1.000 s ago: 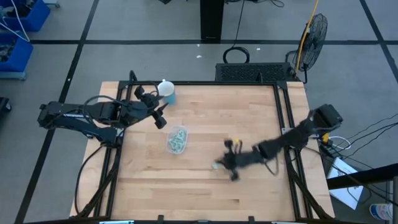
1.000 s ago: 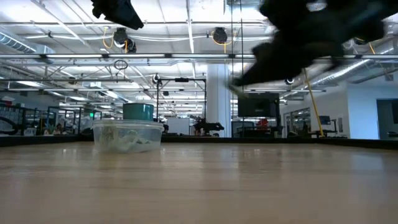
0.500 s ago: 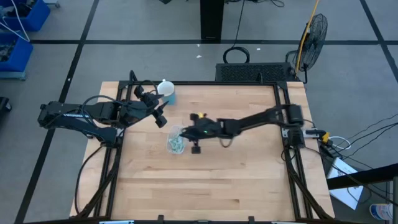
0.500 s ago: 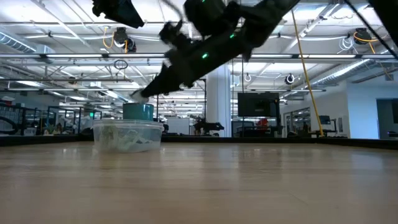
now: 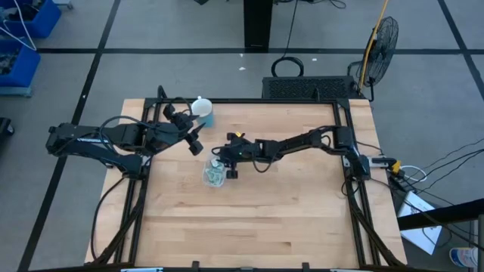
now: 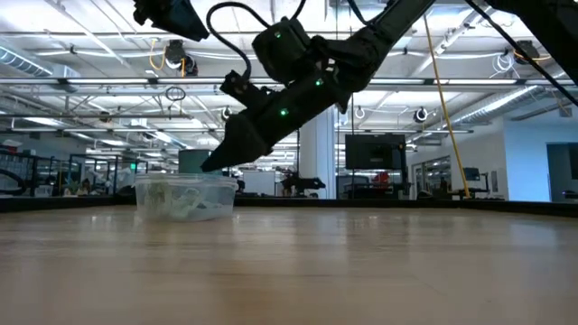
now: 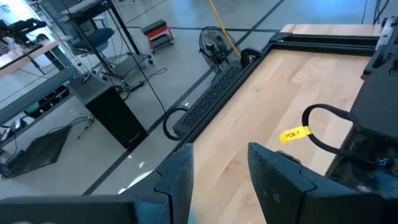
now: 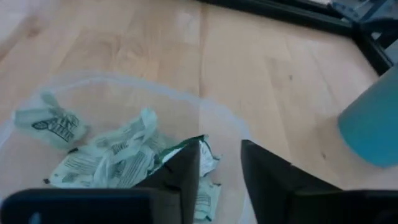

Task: Pick and place Stevia / Truvia into bins
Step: Return to Home Position

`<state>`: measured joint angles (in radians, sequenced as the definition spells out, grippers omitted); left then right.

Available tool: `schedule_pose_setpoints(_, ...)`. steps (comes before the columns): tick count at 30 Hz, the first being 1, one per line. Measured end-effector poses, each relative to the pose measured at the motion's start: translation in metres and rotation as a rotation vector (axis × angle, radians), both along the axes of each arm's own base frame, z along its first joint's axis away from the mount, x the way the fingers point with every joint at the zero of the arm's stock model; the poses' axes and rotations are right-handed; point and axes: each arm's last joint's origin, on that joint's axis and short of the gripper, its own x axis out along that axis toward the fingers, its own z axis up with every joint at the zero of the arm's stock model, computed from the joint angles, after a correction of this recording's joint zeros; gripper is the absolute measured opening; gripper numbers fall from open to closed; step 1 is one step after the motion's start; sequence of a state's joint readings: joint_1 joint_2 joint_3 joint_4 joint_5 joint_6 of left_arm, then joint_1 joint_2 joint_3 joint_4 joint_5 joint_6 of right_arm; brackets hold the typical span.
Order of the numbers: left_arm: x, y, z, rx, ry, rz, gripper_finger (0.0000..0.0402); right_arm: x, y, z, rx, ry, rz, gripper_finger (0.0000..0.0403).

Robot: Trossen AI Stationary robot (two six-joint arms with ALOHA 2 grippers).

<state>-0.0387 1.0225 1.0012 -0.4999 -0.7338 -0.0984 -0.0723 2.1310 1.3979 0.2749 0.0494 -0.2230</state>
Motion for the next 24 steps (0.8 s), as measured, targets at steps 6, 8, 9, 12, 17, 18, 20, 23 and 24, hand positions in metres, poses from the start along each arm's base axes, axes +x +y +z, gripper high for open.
schedule_pose_setpoints(6,-0.023,-0.005,0.01,-0.013,-0.03,-0.031,0.0159,-0.007,0.003,0.024,-0.005,0.001,0.009,0.014)
schedule_pose_setpoints(8,-0.04,-0.007,0.016,-0.028,-0.059,-0.044,0.0159,-0.014,0.007,0.037,-0.003,0.036,0.015,0.0138)
schedule_pose_setpoints(9,-0.05,-0.007,0.018,-0.038,-0.071,-0.048,0.0159,-0.019,0.009,0.044,-0.003,0.057,0.02,0.0135)
schedule_pose_setpoints(12,-0.078,-0.006,0.023,-0.071,-0.099,-0.05,0.0159,-0.038,0.019,0.074,0.011,0.113,0.033,0.0126)
schedule_pose_setpoints(17,-0.107,-0.005,0.01,-0.14,-0.087,-0.106,0.0159,-0.086,0.036,0.122,0.092,0.166,0.015,0.0114)
schedule_pose_setpoints(18,-0.109,-0.005,0.001,-0.15,-0.082,-0.139,0.0159,-0.097,0.04,0.125,0.099,0.156,0.014,0.0113)
schedule_pose_setpoints(20,-0.108,-0.007,-0.016,-0.161,-0.103,-0.212,0.0159,-0.12,0.049,0.127,0.093,0.118,-0.004,0.011)
schedule_pose_setpoints(23,-0.103,-0.009,-0.046,-0.16,-0.181,-0.285,0.0159,-0.16,0.059,0.117,0.052,0.032,-0.085,0.0106)
schedule_pose_setpoints(24,-0.101,-0.01,-0.057,-0.162,-0.208,-0.315,0.0159,-0.174,0.061,0.111,0.043,0.011,-0.112,0.0106)
